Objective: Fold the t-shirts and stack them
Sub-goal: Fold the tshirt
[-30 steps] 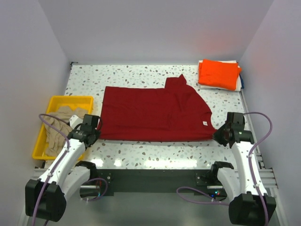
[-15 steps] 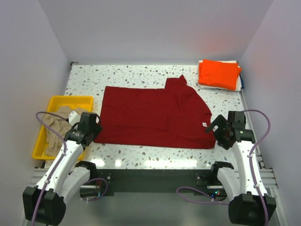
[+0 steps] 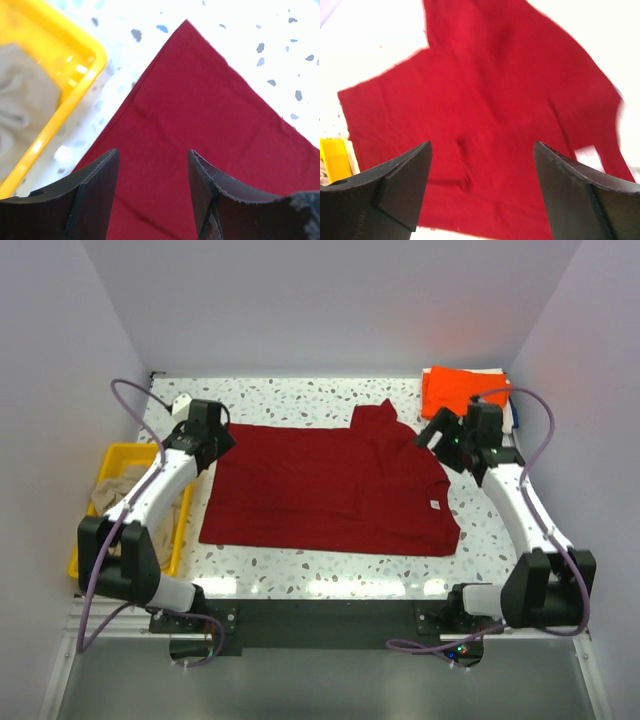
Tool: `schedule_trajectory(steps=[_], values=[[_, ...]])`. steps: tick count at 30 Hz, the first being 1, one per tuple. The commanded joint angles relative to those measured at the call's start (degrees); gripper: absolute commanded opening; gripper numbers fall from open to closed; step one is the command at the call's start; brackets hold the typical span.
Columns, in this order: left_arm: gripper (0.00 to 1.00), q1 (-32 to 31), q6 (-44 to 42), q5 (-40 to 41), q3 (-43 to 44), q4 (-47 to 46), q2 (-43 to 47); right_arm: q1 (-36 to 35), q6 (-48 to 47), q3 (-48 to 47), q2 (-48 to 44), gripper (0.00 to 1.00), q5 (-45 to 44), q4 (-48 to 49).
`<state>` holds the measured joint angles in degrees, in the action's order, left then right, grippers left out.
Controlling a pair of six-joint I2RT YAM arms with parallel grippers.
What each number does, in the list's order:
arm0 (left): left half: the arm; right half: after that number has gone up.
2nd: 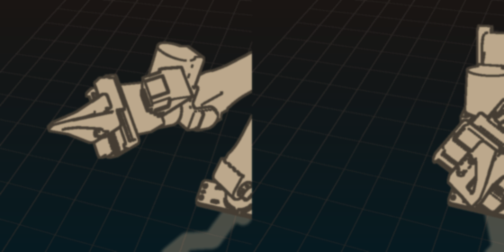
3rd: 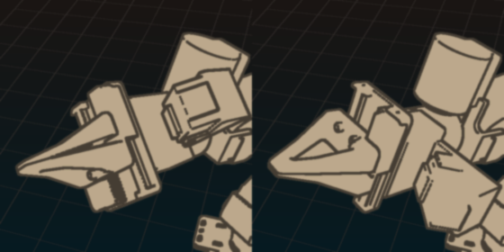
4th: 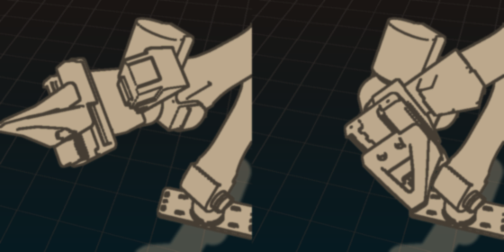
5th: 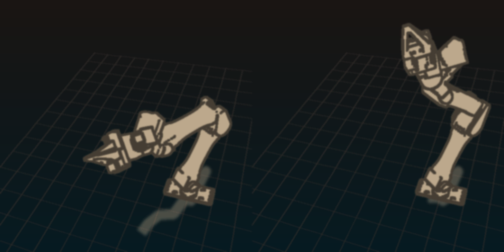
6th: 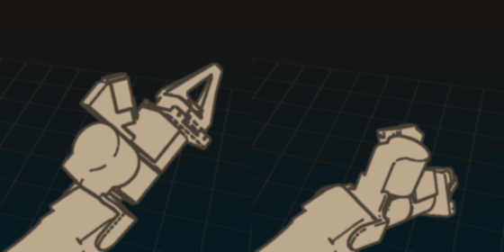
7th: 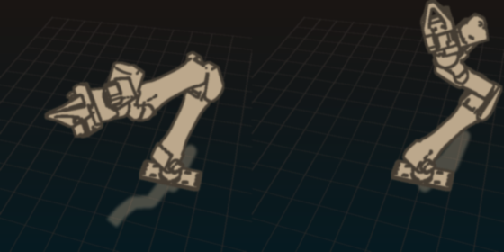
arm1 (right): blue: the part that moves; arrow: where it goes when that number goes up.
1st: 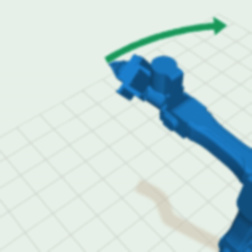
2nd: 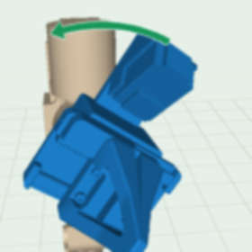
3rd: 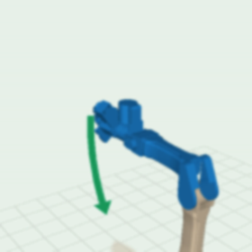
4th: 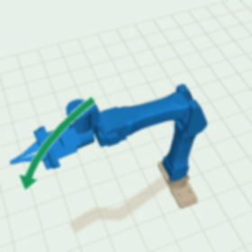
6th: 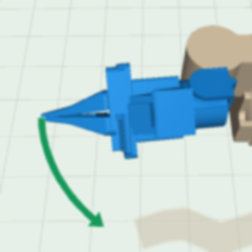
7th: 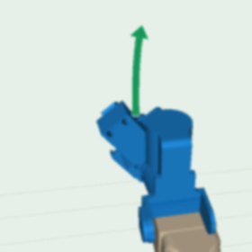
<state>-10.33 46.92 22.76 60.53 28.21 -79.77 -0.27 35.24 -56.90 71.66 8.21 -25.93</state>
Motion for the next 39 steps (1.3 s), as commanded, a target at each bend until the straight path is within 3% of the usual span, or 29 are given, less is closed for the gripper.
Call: schedule_trajectory(steps=[1,6,12,17,23,39], values=[[0.61,-0.31,-6.39,1.75,7.13,-6.93,-6.79,-3.15,-3.33,-9.59,8.82,0.84,-4.60,10.37],[0.58,-0.22,-11.05,3.34,14.95,-9.40,-18.83,-3.24,-6.76,-17.70,20.69,0.77,-3.81,18.62],[0.55,1.27,-12.64,6.68,28.47,-7.12,-32.37,-3.24,-9.84,-26.75,33.09,0.74,-4.08,24.17],[0.50,3.12,-12.99,4.40,35.26,-6.50,-41.32,-3.42,-11.42,-36.69,41.80,0.72,-3.11,23.47],[0.47,4.09,-12.03,2.55,39.48,-7.02,-47.05,-4.21,-12.22,-41.62,47.69,0.71,-2.50,23.56],[0.43,4.26,-8.86,0.70,40.81,-8.17,-51.63,-5.18,-13.27,-41.19,52.62,0.70,-0.38,24.96]])
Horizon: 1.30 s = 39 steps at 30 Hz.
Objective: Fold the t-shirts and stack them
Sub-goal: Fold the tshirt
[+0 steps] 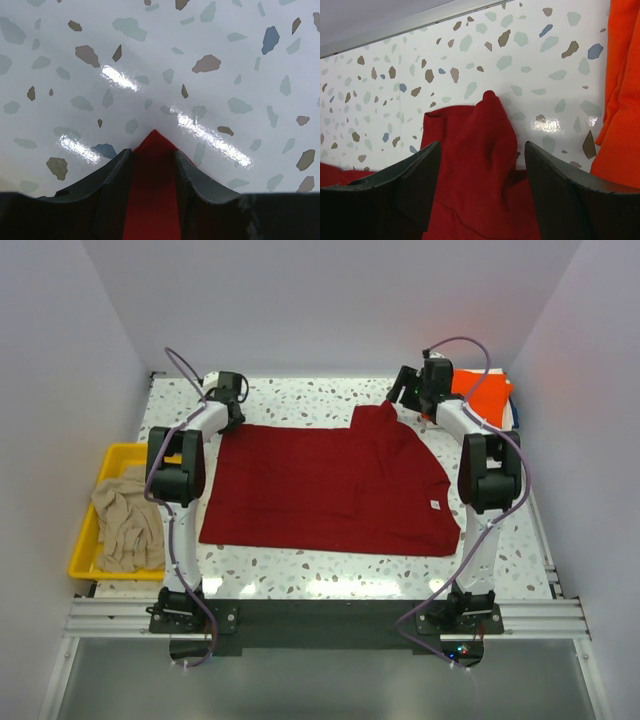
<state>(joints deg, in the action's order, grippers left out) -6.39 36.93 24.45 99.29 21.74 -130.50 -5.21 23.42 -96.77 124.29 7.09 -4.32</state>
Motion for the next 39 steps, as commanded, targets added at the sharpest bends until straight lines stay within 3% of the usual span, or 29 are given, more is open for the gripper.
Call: schedule_trajectory(steps=[1,12,23,32,39], values=[[0.43,0.33,1.13,-0.89,1.97,-1.61,-0.38,-0.24,-1.53,-1.14,-0.01,0.70,0.73,3.52],[0.46,0.24,-0.54,-2.82,0.47,-4.25,5.25,-0.24,-1.62,-1.49,0.69,0.70,1.70,3.62],[0.45,0.33,1.74,-3.62,3.37,-1.35,2.79,-0.24,-1.27,-1.58,1.39,0.70,2.49,3.97],[0.44,0.42,1.92,-0.80,-1.90,-4.42,5.95,-0.32,-1.36,-1.66,1.83,0.70,2.84,3.88],[0.43,0.24,1.57,-0.63,1.61,-1.09,2.36,-0.24,-0.57,-1.67,2.19,0.70,3.37,4.05]])
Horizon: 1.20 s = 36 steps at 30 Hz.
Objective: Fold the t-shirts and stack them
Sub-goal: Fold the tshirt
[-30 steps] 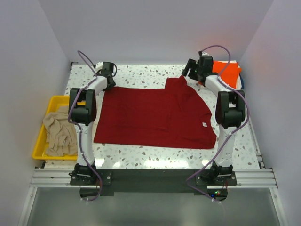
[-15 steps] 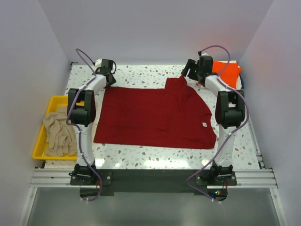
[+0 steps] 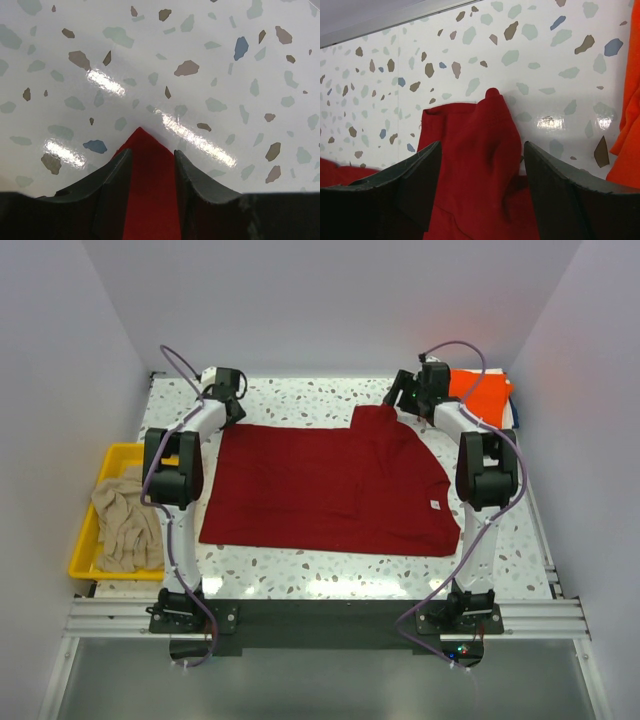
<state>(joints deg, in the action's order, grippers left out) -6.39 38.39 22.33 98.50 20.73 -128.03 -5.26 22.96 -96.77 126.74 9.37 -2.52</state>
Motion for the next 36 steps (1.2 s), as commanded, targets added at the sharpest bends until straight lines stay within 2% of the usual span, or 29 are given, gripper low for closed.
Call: schedule_trajectory(steps=[1,15,25,36], values=[[0.43,0.24,0.37,1.40,2.66,-0.08,-0.47,-0.19,-0.02,-1.49,-0.26,0.70,1.27,2.26],[0.38,-0.20,0.72,3.95,6.09,4.93,-6.27,-0.28,0.24,-1.93,1.14,0.70,1.97,2.96],[0.01,-0.20,0.46,2.72,4.16,4.32,-5.39,-0.19,-0.55,-2.81,2.55,0.70,1.80,0.68],[0.00,-0.20,-0.60,2.46,0.03,1.42,-1.00,-0.19,-3.27,-7.99,5.18,0.69,-0.93,-4.85]])
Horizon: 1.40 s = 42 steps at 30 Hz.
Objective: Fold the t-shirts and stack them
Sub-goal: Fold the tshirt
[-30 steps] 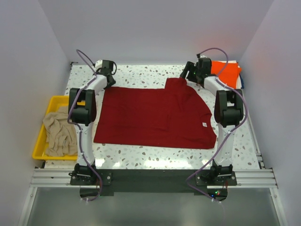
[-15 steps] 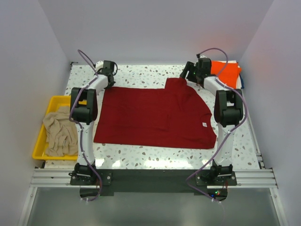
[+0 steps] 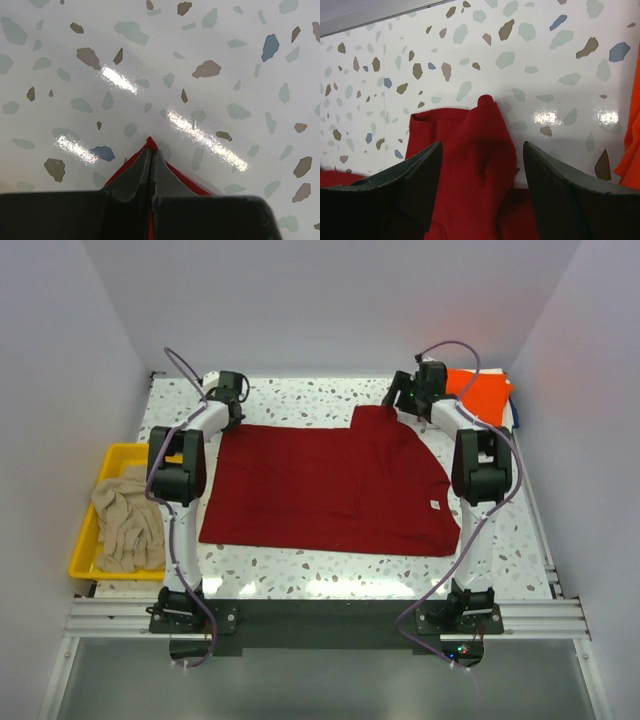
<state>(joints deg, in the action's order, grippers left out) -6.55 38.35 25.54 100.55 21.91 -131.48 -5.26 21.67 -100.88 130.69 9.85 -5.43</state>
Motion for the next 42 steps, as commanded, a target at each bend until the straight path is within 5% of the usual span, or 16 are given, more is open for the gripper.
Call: schedule_trajectory(steps=[1,15,18,23,27,42], values=[[0.00,-0.05,-0.73,-0.93,-2.20,-0.11,2.81,-0.19,-1.98,-4.67,2.01,0.68,-1.41,-2.30],[0.00,-0.05,-0.82,-2.16,-3.96,-1.70,3.95,-0.19,0.91,-12.50,9.31,0.53,1.66,-3.71],[0.00,0.04,-0.82,-2.34,-4.14,-2.05,4.13,-0.19,2.14,-11.98,8.62,0.45,2.54,-2.92],[0.00,0.04,-0.91,-2.34,-4.58,-2.40,5.35,-0.19,2.76,-10.92,5.46,0.14,3.07,-2.48],[0.00,0.04,-0.82,-2.25,-4.66,-2.75,6.15,-0.19,2.59,-9.87,1.59,0.03,2.55,-2.65],[0.00,0.75,-0.12,-2.78,-7.12,-2.75,11.59,-0.19,-1.10,-2.23,-11.94,0.01,-0.44,-3.53]])
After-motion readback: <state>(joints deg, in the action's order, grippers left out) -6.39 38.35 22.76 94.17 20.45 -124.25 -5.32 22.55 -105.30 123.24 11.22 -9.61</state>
